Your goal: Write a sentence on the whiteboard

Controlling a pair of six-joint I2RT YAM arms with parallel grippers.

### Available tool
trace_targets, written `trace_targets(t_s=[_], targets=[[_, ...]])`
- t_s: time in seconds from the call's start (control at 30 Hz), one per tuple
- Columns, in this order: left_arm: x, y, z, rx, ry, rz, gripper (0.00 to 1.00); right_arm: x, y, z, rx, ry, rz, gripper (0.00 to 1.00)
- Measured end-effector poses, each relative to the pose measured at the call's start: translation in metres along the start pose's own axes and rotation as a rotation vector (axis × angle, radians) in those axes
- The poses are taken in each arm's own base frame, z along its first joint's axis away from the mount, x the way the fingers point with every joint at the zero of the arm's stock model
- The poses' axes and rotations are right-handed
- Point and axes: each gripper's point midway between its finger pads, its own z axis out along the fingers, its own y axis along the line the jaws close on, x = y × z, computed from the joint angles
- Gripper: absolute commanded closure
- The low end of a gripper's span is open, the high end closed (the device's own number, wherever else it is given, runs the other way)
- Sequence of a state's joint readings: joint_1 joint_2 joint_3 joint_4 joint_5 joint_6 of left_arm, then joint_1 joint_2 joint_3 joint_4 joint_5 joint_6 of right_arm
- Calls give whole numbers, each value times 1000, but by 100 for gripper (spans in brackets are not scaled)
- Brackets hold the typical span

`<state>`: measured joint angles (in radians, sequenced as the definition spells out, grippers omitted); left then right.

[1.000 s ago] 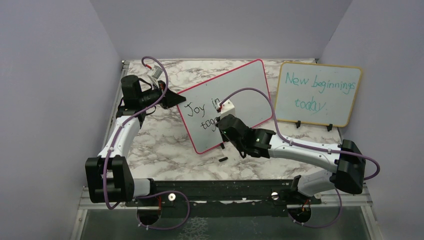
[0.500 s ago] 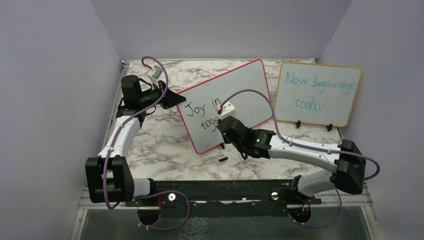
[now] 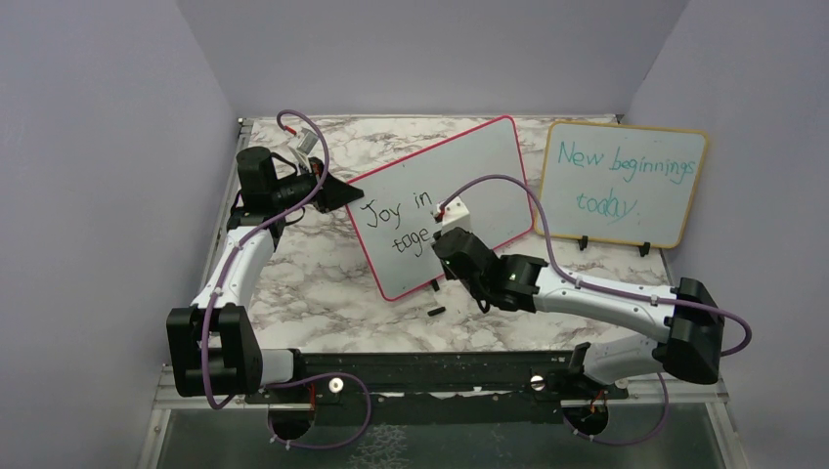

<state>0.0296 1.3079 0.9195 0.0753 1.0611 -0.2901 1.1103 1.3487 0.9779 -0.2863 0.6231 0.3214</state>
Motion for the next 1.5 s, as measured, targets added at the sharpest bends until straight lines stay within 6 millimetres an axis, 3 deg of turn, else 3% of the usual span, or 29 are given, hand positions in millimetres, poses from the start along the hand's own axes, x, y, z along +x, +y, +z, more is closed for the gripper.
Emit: trace_targets(t_s=[0.93,1.5], targets=[[0,0,0,0,0,0,100,-17,-2,-2,-7,-59,39,100],[0,0,0,0,0,0,100,-15,-2,5,0,-55,26,100]])
